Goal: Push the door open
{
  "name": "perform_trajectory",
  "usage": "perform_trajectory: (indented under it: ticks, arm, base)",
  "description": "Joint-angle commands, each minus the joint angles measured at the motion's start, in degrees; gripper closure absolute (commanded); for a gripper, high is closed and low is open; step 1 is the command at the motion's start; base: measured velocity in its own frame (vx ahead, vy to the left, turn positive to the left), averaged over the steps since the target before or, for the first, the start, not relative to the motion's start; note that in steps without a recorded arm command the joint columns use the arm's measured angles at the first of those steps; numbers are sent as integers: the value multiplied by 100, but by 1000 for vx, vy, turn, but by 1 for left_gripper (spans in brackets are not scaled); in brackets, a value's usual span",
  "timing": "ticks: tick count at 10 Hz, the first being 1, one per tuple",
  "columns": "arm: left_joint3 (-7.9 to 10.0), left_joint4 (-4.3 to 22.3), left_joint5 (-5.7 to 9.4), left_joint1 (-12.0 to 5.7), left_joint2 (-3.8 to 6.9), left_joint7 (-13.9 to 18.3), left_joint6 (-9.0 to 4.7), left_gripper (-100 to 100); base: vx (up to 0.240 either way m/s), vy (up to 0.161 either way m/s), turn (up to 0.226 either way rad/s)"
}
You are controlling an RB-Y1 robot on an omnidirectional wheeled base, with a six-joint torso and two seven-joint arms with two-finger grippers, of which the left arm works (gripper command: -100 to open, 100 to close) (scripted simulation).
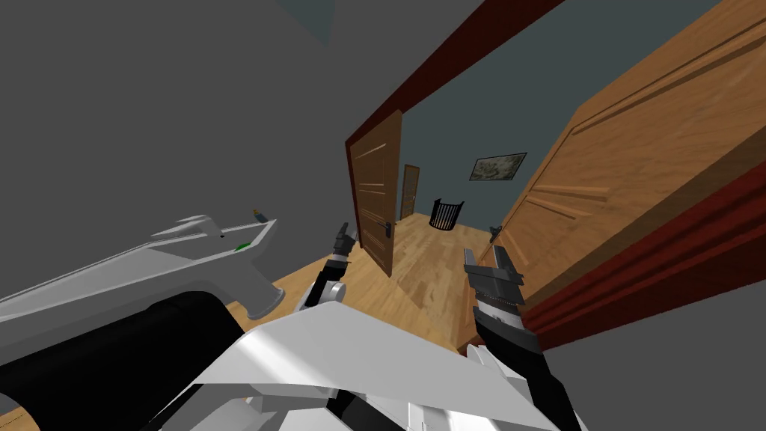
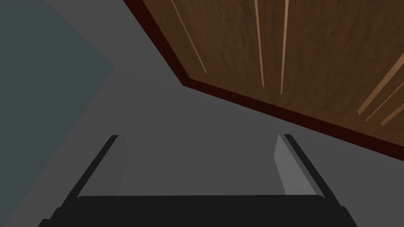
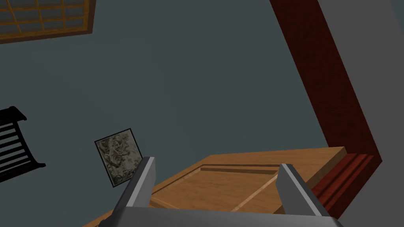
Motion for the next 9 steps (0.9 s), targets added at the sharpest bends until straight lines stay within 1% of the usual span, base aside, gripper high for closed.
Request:
perform_trajectory:
  ticks: [1, 2, 3, 9]
  arm:
    - [-64, 172, -11, -60, 43, 17, 9, -100]
    - [-105, 280, -19, -104, 66, 24, 22, -100]
    - [-191, 505, -37, -194, 112, 38, 49, -100]
    - [-484, 1268, -96, -501, 253, 86, 141, -100]
  base:
    - [103, 100, -77]
    - [75, 87, -92]
    - [105, 116, -150]
    - [94, 118, -106]
